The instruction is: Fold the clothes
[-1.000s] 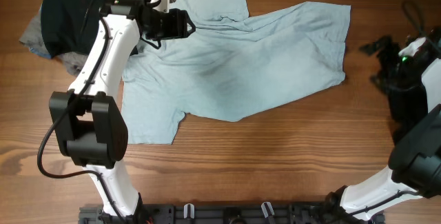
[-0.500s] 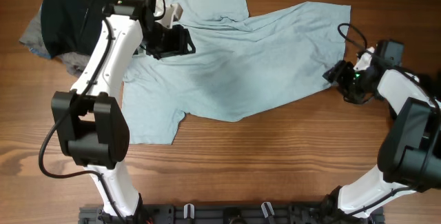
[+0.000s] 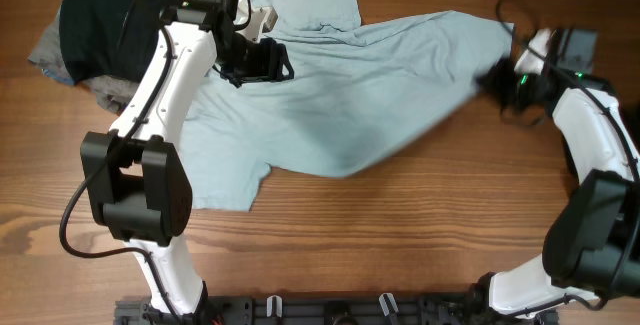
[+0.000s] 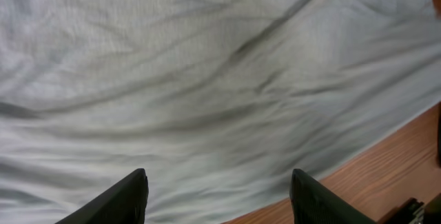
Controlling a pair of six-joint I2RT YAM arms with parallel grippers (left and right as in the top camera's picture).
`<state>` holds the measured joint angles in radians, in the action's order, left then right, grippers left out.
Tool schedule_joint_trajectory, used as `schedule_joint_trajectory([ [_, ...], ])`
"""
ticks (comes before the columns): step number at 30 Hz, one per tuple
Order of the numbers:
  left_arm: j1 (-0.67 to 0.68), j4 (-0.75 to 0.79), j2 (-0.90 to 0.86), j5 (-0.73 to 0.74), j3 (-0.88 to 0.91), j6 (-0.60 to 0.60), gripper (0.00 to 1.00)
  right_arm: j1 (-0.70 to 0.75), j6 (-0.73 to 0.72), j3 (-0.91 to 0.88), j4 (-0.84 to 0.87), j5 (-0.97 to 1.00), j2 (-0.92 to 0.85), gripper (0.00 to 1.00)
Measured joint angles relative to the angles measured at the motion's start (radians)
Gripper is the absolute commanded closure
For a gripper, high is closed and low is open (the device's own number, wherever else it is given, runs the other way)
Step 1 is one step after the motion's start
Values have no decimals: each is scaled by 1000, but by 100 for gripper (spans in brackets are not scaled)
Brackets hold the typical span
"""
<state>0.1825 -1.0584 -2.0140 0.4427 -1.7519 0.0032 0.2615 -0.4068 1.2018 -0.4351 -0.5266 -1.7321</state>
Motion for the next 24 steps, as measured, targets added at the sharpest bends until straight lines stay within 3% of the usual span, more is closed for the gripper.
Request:
schedule_joint_trajectory([
  [1,0,3,0,0,0,0,34,0,-8,12,50,-4,5,31],
  [2,0,4,0,0,0,0,34,0,-9,18,113,-3,11,20],
  [4,0,3,0,0,0,0,33,0,-6,24,120,11,12,18],
  [5,0,1,0,0,0,0,33,0,-10,23,97,19,11,22],
  [6,0,0,0,0,0,0,32,0,-4,21,35,42,8,47],
  [10,0,0,0,0,0,0,32,0,50,16,-146,91,-12,59],
  [14,0,8,0,0,0,0,32,-19,112,-19,-185,109,-23,32],
  [15,0,10,0,0,0,0,32,-34,124,-45,-166,112,-25,21],
  [16,0,10,0,0,0,0,32,-43,126,-59,-148,113,-28,20],
  [23,27,-51,0,0,0,0,32,-159,40,-182,217,129,-106,37],
  [24,39,-84,0,0,0,0,32,-169,15,-184,244,133,-129,50],
])
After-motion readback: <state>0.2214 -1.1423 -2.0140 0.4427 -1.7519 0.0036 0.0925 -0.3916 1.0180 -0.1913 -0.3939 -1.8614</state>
